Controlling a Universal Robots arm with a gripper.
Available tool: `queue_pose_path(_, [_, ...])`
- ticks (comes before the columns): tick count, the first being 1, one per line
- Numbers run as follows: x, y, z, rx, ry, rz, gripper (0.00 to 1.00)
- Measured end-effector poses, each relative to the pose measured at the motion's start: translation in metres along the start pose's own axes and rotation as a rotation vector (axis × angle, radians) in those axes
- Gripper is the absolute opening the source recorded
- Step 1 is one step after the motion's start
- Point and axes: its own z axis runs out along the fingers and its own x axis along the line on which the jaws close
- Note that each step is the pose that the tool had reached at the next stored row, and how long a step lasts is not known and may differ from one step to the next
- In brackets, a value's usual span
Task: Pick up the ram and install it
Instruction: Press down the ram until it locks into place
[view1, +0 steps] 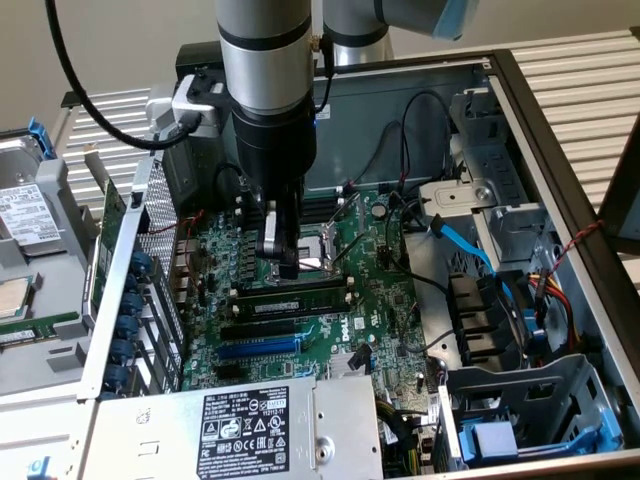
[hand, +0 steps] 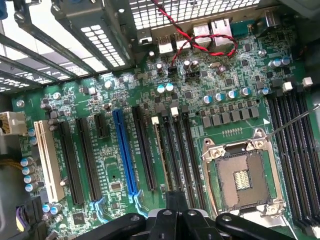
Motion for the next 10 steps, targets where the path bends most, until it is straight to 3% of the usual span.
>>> queue_pose_path(10, [0.0, 0.0, 0.0, -0.0026, -0.0018, 0.149, 0.1])
